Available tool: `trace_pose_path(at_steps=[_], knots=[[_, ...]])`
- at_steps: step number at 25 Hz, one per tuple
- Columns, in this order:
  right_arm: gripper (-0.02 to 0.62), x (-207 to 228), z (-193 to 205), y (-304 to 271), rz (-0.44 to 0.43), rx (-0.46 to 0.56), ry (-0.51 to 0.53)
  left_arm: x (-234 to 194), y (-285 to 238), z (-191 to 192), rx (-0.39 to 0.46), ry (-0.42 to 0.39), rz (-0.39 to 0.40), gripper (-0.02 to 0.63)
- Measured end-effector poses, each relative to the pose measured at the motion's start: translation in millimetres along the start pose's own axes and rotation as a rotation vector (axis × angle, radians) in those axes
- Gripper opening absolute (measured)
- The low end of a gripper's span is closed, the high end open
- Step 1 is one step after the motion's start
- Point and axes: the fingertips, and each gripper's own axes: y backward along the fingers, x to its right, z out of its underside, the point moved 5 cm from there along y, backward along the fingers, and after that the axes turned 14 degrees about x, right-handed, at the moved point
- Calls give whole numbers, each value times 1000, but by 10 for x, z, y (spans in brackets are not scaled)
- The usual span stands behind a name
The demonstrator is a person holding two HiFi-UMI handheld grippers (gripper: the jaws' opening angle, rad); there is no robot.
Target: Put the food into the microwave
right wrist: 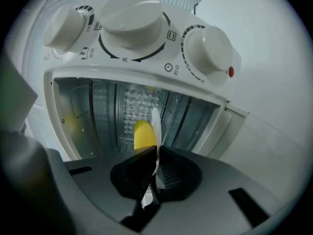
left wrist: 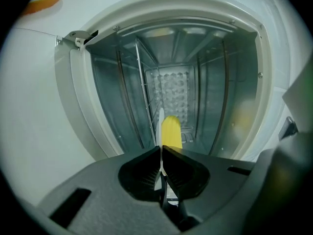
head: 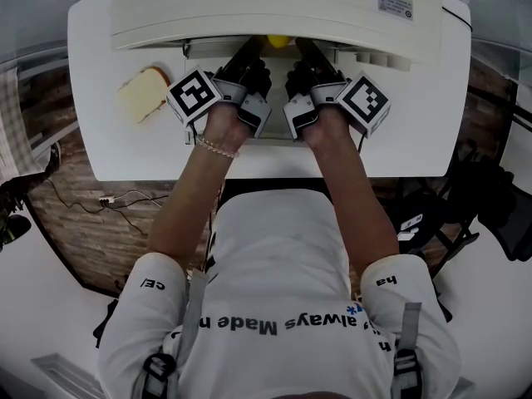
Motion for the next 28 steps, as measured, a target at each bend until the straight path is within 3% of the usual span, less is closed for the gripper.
trace_pose_path(at_steps=[4, 14, 24, 28], knots=[[23, -19, -7, -3, -7, 4, -5, -32, 17, -16, 5, -16, -29, 18], [23, -35, -43, -58, -23, 11, 0, 57, -78, -14, 6, -32, 9, 19], [26, -99, -65, 44, -21, -19, 71, 100, 120, -49, 4, -74, -27, 28], [26, -235, -136, 273, -56, -47, 165, 365, 290, 68, 5, -74, 31, 28]])
